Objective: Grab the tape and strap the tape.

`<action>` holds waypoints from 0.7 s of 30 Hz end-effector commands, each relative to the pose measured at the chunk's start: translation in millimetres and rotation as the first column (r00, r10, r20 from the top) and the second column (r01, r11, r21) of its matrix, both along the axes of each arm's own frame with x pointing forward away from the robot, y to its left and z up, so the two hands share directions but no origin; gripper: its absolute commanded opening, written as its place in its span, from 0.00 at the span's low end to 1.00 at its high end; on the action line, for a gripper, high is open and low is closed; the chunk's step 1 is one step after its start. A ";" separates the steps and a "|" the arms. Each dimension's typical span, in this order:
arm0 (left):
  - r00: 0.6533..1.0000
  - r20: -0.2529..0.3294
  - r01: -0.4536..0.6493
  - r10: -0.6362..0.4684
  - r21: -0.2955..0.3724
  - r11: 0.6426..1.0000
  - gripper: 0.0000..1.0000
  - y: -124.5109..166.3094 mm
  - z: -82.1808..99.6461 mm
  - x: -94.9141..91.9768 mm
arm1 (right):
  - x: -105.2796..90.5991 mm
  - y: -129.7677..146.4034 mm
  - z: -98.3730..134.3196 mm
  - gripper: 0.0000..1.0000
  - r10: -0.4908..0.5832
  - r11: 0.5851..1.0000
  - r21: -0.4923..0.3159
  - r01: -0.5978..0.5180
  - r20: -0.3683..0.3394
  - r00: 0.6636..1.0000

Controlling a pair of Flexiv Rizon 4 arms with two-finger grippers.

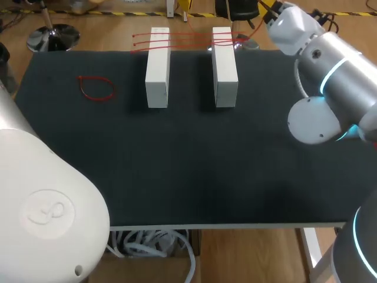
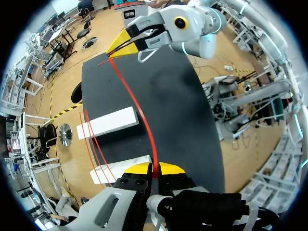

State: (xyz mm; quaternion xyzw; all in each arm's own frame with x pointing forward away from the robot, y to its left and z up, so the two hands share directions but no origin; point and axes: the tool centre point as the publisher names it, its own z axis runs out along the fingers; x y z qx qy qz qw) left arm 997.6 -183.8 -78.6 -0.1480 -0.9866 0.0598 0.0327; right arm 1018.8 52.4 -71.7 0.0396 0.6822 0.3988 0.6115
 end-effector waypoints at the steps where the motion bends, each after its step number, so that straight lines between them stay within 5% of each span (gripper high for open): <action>1: 1.000 0.000 0.001 -0.001 0.003 1.000 0.00 0.1 1.0 -0.4 | -5.3 9.4 10.6 0.00 -0.151 0.977 -0.162 0.140 -0.057 0.987; 21: 1.000 0.000 0.001 -0.001 0.003 1.000 0.00 0.1 1.0 -0.4 | -11.5 48.2 18.8 0.00 -0.188 0.921 -0.337 0.195 0.052 0.981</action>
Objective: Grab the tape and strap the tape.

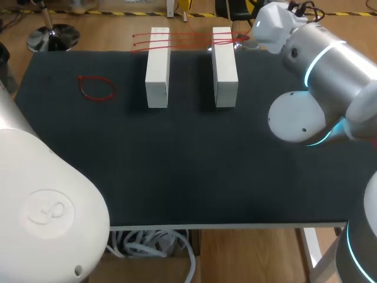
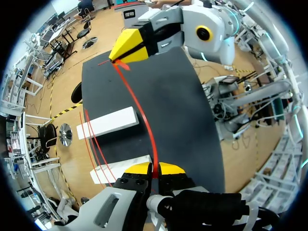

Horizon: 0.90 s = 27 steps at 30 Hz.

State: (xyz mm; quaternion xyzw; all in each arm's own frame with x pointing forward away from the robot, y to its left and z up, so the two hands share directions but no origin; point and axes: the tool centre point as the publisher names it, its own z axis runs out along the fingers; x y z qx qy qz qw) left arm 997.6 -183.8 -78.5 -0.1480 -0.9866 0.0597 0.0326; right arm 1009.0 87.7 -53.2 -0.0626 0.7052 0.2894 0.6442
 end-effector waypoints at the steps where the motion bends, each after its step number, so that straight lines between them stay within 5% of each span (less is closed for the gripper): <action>1: 1.000 0.000 0.001 -0.001 0.003 1.000 0.00 0.1 1.0 -0.4 | -2.9 15.9 0.0 0.00 -0.187 0.981 -0.052 0.185 -0.035 0.982; 7: 1.000 0.000 0.001 -0.001 0.003 1.000 0.00 0.1 1.0 -0.4 | -7.8 26.3 -0.8 0.00 -0.220 0.973 -0.072 0.219 0.000 0.975; 12: 1.000 0.000 0.001 -0.001 0.003 1.000 0.00 0.1 1.0 -0.4 | -13.8 33.1 1.6 0.00 -0.322 0.933 -0.138 0.333 0.100 0.942; 27: 1.000 0.000 0.001 -0.001 0.003 1.000 0.00 0.1 1.0 -0.4 | -20.3 42.6 -15.2 0.00 -0.509 0.835 -0.175 0.522 0.117 0.853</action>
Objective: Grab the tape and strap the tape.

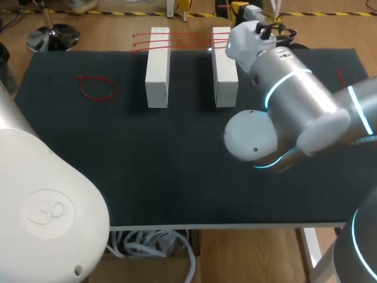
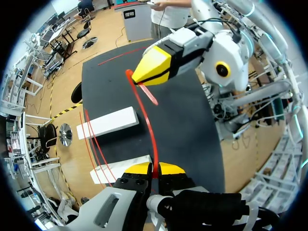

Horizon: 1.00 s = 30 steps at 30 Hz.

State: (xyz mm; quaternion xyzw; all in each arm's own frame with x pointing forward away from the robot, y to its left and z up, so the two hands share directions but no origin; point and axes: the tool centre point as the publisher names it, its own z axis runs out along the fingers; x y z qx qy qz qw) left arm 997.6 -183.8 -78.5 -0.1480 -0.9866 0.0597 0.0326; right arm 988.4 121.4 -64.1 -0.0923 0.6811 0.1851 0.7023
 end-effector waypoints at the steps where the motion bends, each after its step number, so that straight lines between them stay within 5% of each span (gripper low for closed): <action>1: 1.000 0.000 0.001 -0.001 0.003 1.000 0.00 0.2 0.9 -0.4 | 1.0 9.3 -4.4 0.00 -0.428 0.904 -0.020 0.427 -0.031 0.903; 9: 1.000 0.000 0.001 -0.001 0.003 1.000 0.00 0.2 0.9 -0.4 | 7.8 9.0 0.3 0.00 -0.506 0.862 -0.026 0.507 0.017 0.862; 30: 1.000 0.000 0.001 -0.001 0.003 1.000 0.00 0.2 0.9 -0.4 | 8.3 42.3 3.9 0.00 -0.474 0.878 -0.046 0.476 0.056 0.879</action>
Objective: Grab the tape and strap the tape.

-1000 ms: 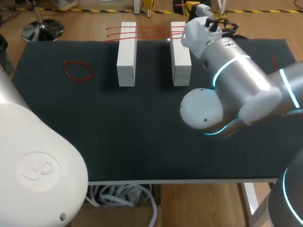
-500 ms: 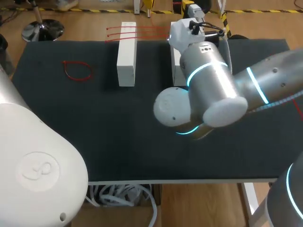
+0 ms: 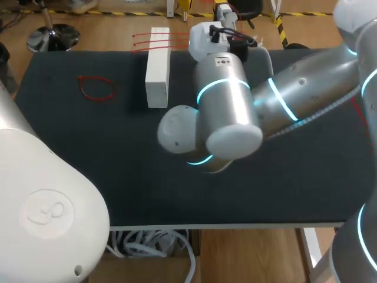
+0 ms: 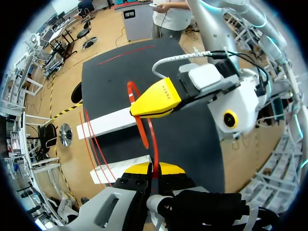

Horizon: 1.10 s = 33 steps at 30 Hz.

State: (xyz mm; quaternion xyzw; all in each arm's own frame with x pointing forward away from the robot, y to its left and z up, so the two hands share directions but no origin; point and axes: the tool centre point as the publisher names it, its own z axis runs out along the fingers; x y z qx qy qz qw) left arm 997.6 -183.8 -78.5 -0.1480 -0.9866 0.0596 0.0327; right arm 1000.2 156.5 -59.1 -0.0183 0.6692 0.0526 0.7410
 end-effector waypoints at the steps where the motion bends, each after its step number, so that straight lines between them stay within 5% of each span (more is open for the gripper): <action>1: 1.000 0.000 0.001 -0.001 0.003 1.000 0.00 0.2 0.9 -0.4 | -4.0 8.1 -1.2 0.00 -0.191 0.981 0.012 0.191 -0.017 0.981; 33: 1.000 0.000 0.001 -0.001 0.003 1.000 0.00 0.2 0.9 -0.4 | -0.6 23.1 -0.3 0.00 -0.079 0.997 0.001 0.079 -0.019 0.997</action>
